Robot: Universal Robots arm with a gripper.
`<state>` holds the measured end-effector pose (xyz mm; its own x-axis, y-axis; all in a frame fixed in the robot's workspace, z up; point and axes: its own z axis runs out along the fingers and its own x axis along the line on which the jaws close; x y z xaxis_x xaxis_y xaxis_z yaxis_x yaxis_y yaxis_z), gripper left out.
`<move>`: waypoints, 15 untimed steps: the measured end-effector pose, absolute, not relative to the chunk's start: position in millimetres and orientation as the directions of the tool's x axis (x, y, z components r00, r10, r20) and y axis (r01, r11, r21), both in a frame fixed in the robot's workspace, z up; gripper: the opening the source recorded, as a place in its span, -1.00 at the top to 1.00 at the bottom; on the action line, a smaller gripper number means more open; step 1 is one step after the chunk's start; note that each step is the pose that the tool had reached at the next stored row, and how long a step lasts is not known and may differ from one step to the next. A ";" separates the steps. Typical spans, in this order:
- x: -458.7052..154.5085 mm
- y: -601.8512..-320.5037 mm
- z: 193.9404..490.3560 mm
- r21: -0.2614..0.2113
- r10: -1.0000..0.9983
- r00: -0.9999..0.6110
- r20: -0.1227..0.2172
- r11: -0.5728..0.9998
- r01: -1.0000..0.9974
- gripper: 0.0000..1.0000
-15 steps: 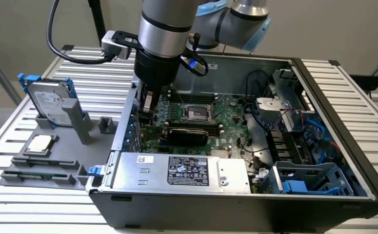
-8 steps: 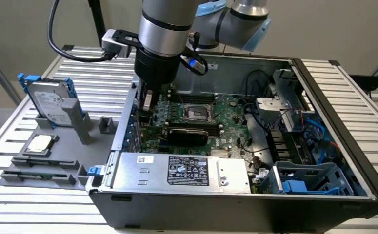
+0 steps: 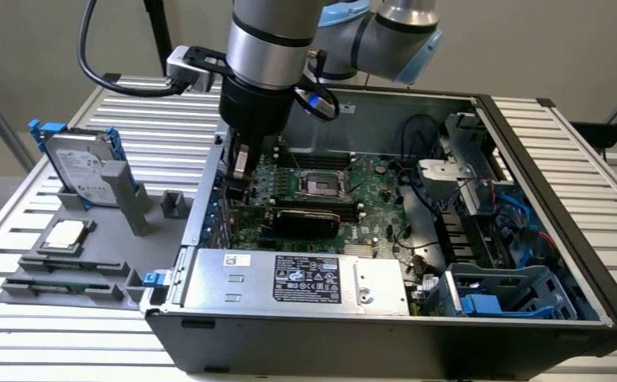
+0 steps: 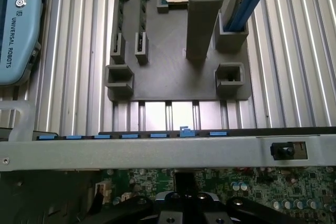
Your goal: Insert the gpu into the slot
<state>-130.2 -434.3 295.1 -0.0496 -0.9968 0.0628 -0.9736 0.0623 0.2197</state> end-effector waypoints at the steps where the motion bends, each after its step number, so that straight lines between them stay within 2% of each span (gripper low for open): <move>1: -130.1 -434.3 295.6 0.220 -0.997 -0.050 0.065 0.063 -0.973 0.79; 15: -127.3 -437.8 297.0 0.223 -0.996 -0.061 0.072 0.075 -0.972 0.79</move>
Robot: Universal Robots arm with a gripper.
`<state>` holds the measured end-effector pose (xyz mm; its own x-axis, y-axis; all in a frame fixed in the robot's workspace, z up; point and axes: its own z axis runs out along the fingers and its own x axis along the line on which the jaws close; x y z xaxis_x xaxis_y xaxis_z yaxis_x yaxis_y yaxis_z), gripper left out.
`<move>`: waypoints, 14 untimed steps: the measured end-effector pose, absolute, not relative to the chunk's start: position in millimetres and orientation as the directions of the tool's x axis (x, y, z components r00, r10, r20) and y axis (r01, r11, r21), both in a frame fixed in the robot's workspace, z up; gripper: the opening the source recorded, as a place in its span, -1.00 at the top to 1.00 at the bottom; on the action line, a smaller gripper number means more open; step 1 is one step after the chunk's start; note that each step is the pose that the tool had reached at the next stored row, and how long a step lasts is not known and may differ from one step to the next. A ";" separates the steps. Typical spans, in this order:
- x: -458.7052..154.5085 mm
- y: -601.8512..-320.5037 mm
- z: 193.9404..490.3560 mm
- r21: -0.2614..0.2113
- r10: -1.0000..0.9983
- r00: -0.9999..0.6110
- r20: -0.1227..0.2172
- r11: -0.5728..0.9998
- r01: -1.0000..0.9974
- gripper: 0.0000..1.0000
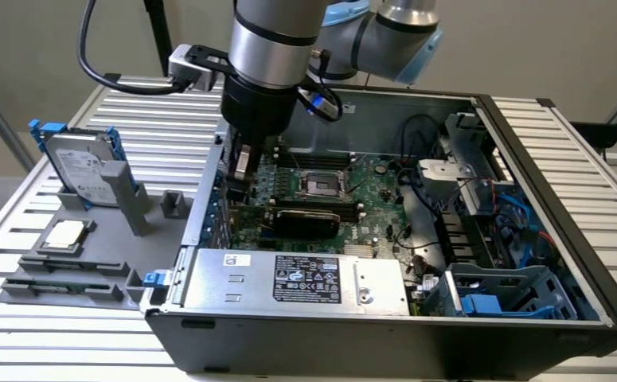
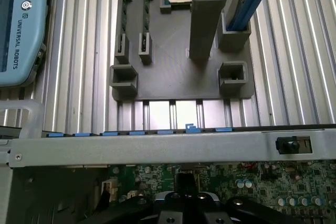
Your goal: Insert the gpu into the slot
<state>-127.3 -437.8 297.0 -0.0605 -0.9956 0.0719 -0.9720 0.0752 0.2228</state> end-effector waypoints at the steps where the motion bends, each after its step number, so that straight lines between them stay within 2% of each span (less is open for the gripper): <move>1: -127.5 -437.8 297.0 0.223 -0.995 -0.064 0.072 0.079 -0.972 0.79; 14: -128.5 -437.8 296.7 0.230 -0.991 -0.110 0.073 0.124 -0.965 0.79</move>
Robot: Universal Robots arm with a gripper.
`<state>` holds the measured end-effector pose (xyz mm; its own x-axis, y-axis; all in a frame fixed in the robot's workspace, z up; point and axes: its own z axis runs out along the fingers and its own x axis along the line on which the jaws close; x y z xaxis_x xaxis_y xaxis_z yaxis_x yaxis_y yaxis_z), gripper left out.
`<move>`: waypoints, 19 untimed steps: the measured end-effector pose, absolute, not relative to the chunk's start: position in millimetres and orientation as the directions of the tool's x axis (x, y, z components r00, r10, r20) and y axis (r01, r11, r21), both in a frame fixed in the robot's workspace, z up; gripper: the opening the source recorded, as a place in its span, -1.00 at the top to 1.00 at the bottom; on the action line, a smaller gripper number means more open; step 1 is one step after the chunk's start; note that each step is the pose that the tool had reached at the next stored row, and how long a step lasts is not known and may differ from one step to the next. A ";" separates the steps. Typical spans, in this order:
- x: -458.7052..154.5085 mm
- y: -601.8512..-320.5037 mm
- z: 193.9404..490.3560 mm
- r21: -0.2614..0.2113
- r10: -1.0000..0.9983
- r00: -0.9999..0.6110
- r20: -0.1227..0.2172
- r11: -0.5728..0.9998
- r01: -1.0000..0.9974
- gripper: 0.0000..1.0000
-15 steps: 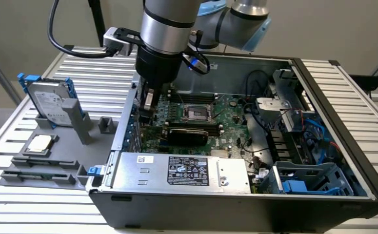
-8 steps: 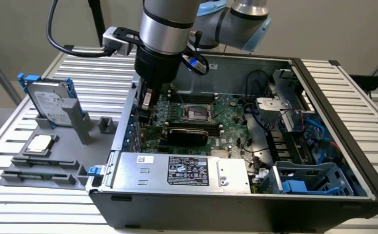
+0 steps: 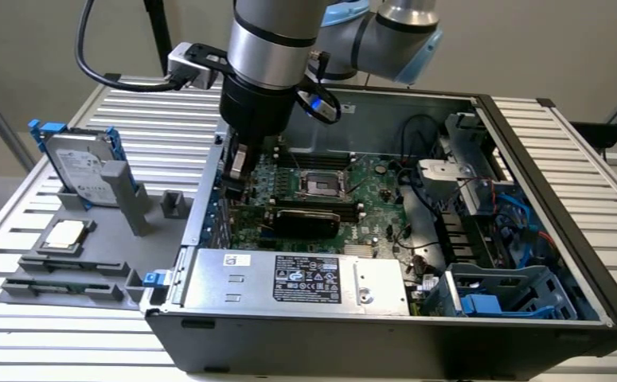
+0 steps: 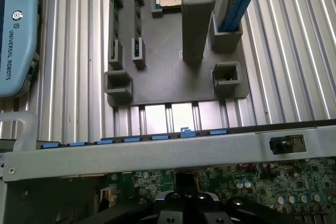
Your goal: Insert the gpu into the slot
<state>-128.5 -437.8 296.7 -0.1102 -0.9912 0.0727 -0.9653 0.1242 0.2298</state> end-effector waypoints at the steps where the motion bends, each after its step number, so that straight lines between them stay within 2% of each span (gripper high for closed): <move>1: -128.5 -437.8 296.7 0.230 -0.991 -0.112 0.073 0.126 -0.965 0.79; 19: -126.1 -434.5 296.7 0.230 -0.991 -0.112 0.073 0.126 -0.965 0.79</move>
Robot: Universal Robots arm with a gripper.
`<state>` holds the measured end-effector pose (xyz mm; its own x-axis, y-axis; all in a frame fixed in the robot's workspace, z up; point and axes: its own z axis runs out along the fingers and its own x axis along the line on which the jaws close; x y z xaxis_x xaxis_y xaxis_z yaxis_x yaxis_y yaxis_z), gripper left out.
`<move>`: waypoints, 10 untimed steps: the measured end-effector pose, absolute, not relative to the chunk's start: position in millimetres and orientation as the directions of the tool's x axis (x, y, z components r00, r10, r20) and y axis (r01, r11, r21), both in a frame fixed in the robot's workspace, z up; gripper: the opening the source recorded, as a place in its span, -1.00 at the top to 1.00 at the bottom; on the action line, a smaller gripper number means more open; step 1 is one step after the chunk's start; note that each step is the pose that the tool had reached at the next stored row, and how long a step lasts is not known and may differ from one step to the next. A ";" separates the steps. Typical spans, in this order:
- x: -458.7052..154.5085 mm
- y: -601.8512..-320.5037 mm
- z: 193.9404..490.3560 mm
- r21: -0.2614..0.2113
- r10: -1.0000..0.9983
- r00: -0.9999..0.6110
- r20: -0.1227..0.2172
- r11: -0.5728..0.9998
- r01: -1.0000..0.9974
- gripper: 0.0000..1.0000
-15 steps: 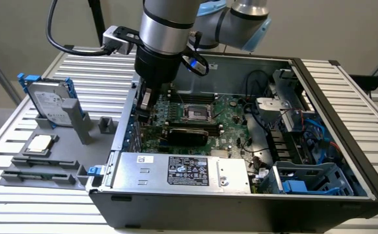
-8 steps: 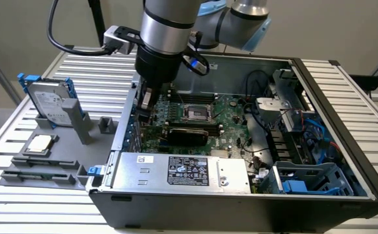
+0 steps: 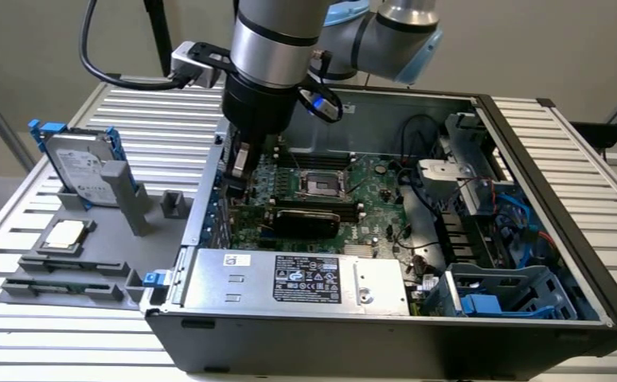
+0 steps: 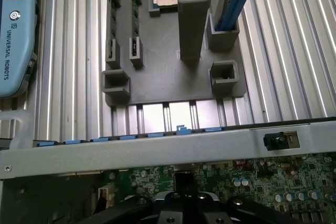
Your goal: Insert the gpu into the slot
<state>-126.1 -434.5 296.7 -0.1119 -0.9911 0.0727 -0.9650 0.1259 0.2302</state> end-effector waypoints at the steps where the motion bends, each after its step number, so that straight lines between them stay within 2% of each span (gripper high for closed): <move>1: -126.3 -433.9 296.7 0.230 -0.991 -0.112 0.073 0.126 -0.965 0.79; 10: -128.3 -431.1 296.3 0.230 -0.991 -0.112 0.074 0.126 -0.965 0.79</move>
